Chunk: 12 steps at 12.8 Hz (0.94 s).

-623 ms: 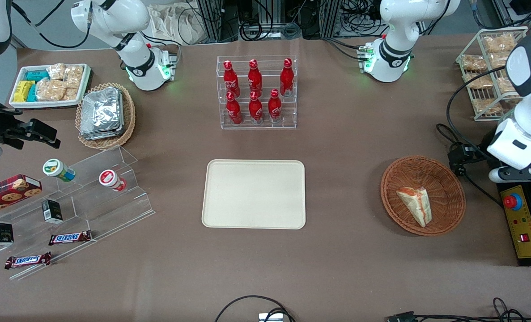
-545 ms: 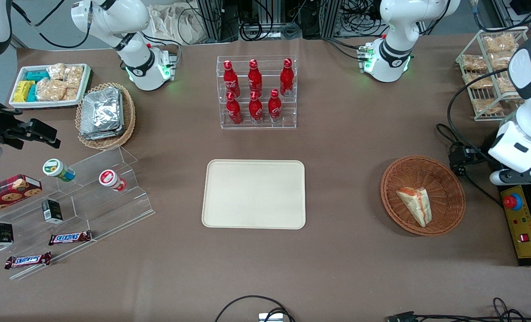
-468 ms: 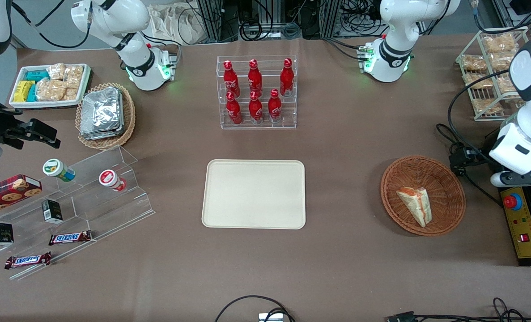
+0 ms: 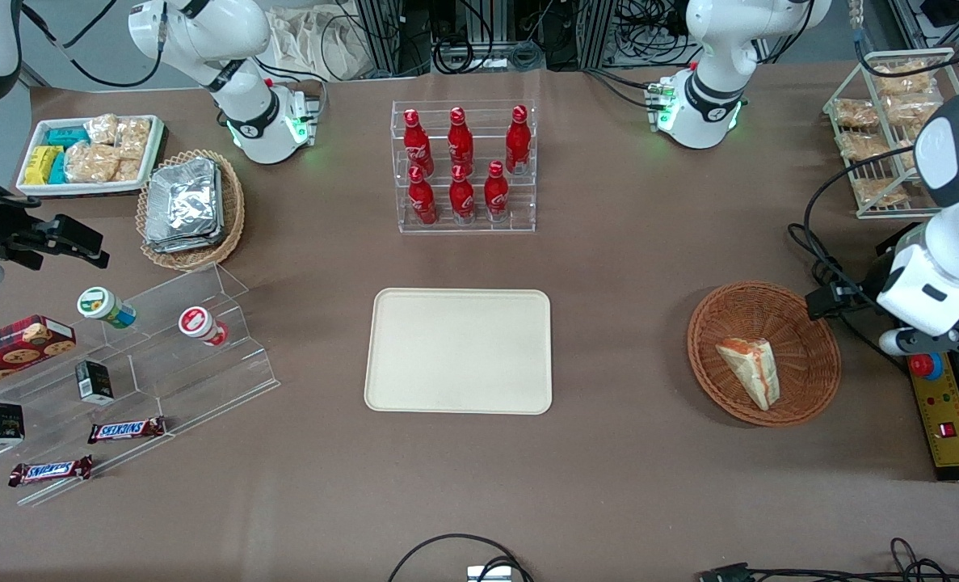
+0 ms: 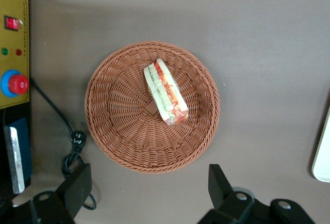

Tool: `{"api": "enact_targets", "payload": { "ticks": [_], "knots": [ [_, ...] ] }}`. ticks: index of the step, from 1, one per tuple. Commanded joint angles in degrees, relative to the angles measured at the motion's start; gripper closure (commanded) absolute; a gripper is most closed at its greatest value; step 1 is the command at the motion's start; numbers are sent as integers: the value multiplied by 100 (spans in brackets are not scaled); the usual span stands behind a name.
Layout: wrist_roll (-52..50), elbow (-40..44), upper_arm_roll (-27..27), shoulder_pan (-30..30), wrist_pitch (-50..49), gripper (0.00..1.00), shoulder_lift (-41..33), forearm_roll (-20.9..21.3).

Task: Place sandwich from basket to tray
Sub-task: 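Lower the open left gripper over the wrapped sandwich in the wicker basket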

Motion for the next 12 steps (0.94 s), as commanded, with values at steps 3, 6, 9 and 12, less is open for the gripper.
{"api": "enact_targets", "payload": {
  "ticks": [3, 6, 9, 12],
  "knots": [
    [-1553, -329, -11, 3, 428, 0, 138, 11],
    [-2512, -1164, -2, 3, 1342, 0, 164, 29],
    [-2980, -1816, -11, -32, 2249, 0, 321, 38],
    [-3007, -1835, -11, -23, 2565, 0, 743, 29]
  ]
}}
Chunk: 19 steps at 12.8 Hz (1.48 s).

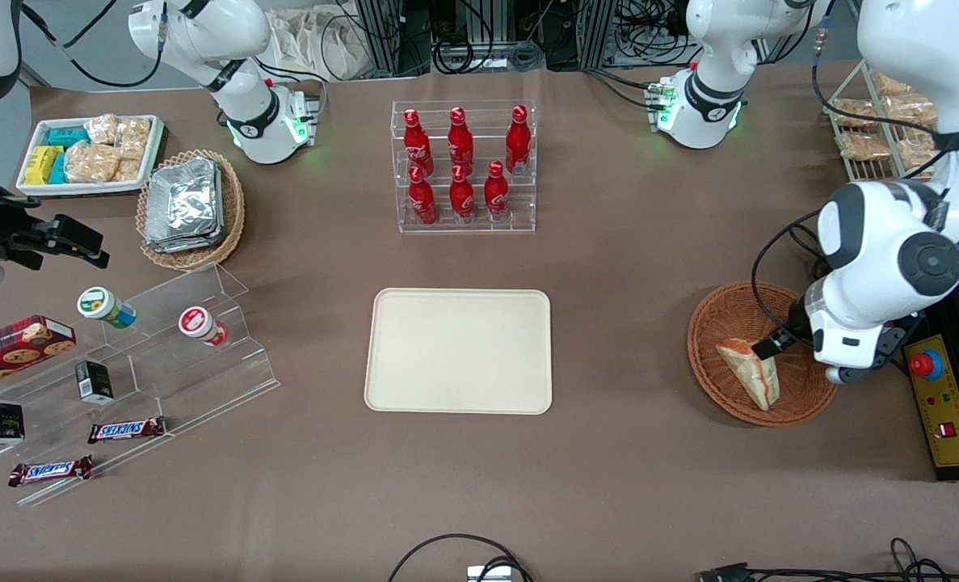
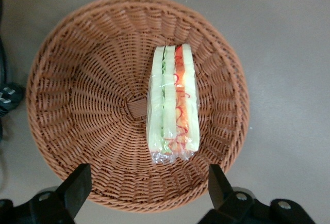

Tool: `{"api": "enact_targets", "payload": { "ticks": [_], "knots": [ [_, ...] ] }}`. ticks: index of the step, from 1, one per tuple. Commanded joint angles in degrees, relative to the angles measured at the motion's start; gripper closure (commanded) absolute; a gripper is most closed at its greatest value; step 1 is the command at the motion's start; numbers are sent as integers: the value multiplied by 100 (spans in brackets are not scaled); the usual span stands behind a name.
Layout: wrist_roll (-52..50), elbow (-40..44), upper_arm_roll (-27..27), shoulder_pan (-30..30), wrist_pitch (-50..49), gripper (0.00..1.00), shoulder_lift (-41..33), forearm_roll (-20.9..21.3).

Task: Place sandwich from basket to tray
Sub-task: 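Lower the open left gripper over the wrapped sandwich in the wicker basket, then close the left gripper on the sandwich and lift it from the basket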

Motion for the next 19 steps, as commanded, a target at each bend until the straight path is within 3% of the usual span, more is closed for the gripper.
{"api": "enact_targets", "payload": {
  "ticks": [1, 6, 7, 8, 9, 10, 12, 15, 19],
  "knots": [
    [-185, 18, -2, -19, 436, 0, 339, 24],
    [-247, 45, -2, -19, 973, 1, 753, 33],
    [-247, 45, -2, -19, 1000, 11, 806, 33],
    [-256, 45, -2, -19, 1001, 29, 806, 33],
    [-265, 36, -2, -10, 992, 61, 798, 33],
    [-378, 36, -2, -10, 992, 76, 798, 33],
    [-476, 53, -11, -19, 940, 95, 710, 42],
    [-458, 210, -98, -97, 546, 100, 412, 33],
    [-528, 1658, -152, -904, -1587, 100, 481, 7]
  ]
}}
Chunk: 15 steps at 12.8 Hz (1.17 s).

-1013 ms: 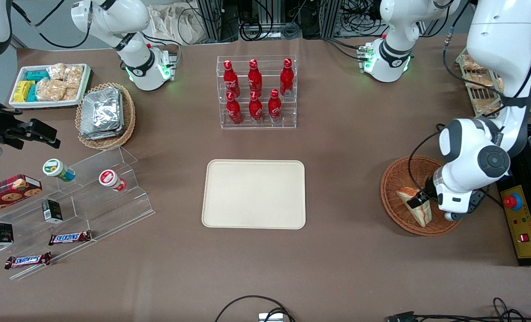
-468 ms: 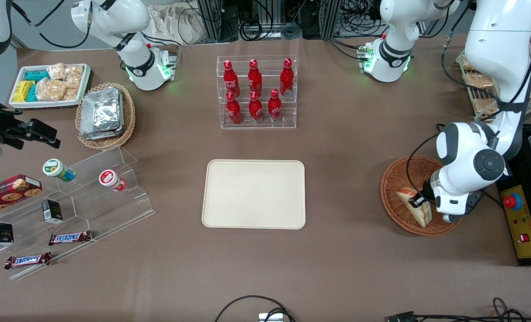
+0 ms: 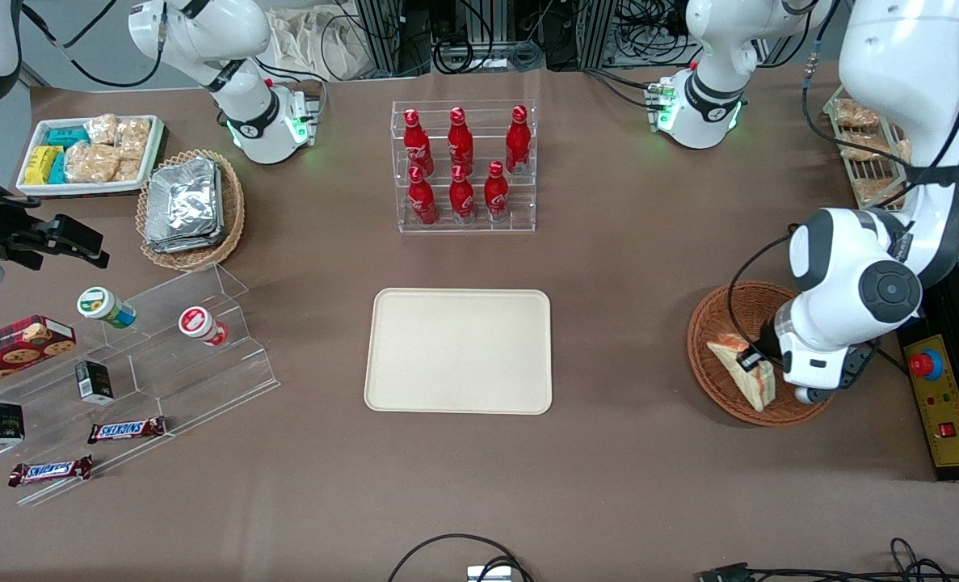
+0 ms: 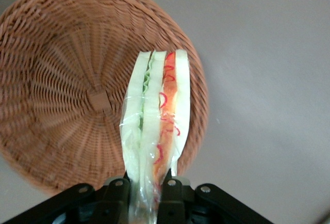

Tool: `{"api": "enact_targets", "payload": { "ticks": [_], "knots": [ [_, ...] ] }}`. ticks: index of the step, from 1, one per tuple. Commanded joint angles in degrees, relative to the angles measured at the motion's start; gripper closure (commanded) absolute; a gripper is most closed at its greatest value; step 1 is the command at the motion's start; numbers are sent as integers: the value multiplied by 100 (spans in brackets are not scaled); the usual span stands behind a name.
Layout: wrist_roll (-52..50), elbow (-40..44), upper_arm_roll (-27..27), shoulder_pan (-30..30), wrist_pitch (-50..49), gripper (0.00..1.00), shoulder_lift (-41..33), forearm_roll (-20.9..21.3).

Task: Place sandwich from basket to tray
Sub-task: 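Close the left gripper on the sandwich and lift it from the basket, then carry the sandwich with the left gripper over to the cream tray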

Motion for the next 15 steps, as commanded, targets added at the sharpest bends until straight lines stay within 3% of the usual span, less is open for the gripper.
{"api": "enact_targets", "payload": {
  "ticks": [1, 4, 8, 15],
  "knots": [
    [-188, 1073, 53, -807, -1194, 98, 101, 16],
    [-277, 1540, 53, -1801, -1293, 100, 337, 7],
    [-514, 2138, 61, -2778, -1058, 100, 1180, -10],
    [-444, 2280, 70, -3403, 401, 98, 2183, 25]
  ]
}}
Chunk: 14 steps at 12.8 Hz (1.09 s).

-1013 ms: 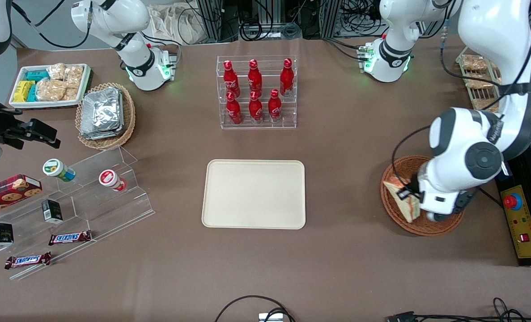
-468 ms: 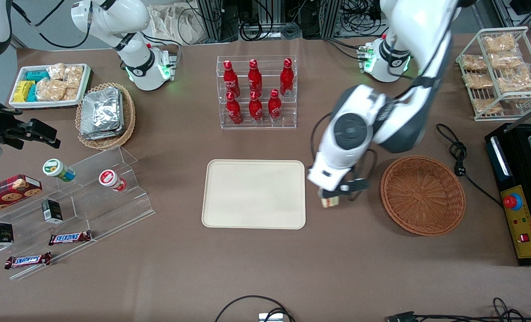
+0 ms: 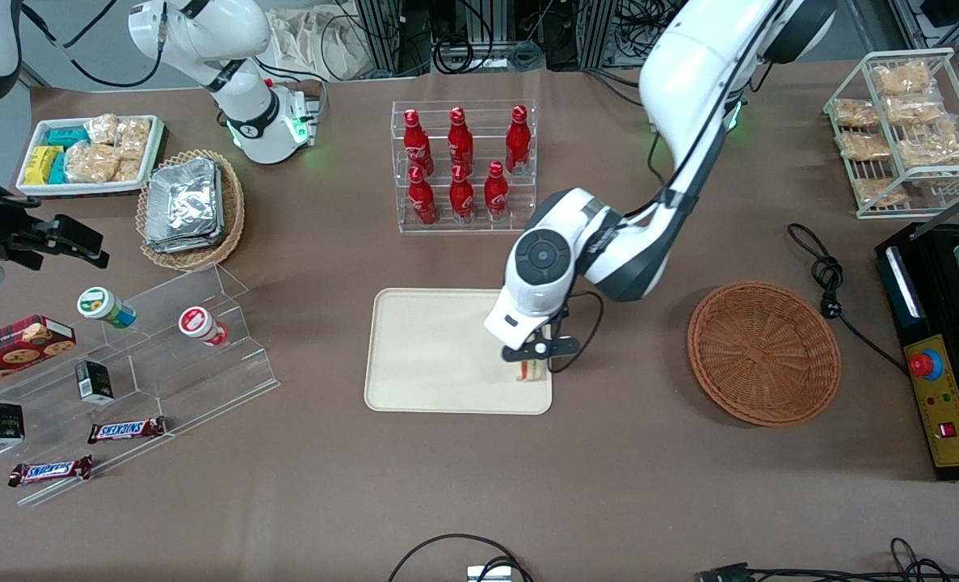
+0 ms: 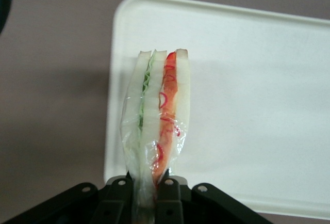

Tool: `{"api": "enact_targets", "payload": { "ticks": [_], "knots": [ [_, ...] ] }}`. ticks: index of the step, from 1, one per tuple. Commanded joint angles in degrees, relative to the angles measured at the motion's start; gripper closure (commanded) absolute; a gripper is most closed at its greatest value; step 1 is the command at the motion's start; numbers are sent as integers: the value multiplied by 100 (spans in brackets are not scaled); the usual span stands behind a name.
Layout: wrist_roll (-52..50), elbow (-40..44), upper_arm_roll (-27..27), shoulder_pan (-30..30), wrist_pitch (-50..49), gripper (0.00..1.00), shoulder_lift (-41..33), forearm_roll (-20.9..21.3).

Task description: Place sandwich from basket to tray

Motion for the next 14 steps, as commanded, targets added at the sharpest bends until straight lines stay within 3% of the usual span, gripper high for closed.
{"api": "enact_targets", "payload": {
  "ticks": [1, 5, 6, 8, 14],
  "knots": [
    [66, 233, 98, -125, 298, 98, 328, 24],
    [75, 216, 98, -117, 290, 94, 329, 410],
    [66, 215, 98, -108, 290, 83, 320, 410],
    [-13, 224, 98, -108, 290, 0, 294, 410],
    [-57, 207, 142, -29, 124, 0, -118, 349]
  ]
}}
